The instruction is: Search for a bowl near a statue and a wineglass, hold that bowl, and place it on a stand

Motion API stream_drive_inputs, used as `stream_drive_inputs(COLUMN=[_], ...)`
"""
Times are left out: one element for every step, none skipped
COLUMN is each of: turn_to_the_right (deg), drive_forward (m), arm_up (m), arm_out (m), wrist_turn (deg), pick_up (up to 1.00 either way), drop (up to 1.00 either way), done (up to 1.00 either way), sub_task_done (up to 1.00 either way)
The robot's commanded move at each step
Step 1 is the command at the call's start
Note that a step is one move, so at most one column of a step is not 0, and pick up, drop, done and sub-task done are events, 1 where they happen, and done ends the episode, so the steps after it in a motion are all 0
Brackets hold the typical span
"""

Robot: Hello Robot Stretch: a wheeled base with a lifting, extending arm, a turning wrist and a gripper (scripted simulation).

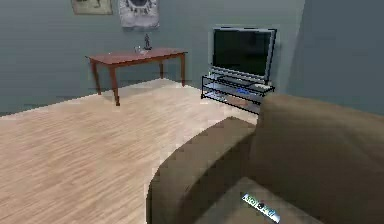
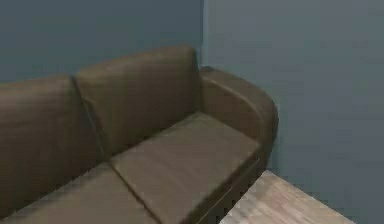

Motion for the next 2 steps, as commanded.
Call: stream_drive_inputs(turn_to_the_right=[-45.0,-45.0], drive_forward=[0.0,0.0], arm_up=[0.0,0.0], arm_out=[0.0,0.0], wrist_turn=[0.0,0.0], pick_up=[0.0,0.0], drop=[0.0,0.0], done=[0.0,0.0], sub_task_done=[0.0,0.0])
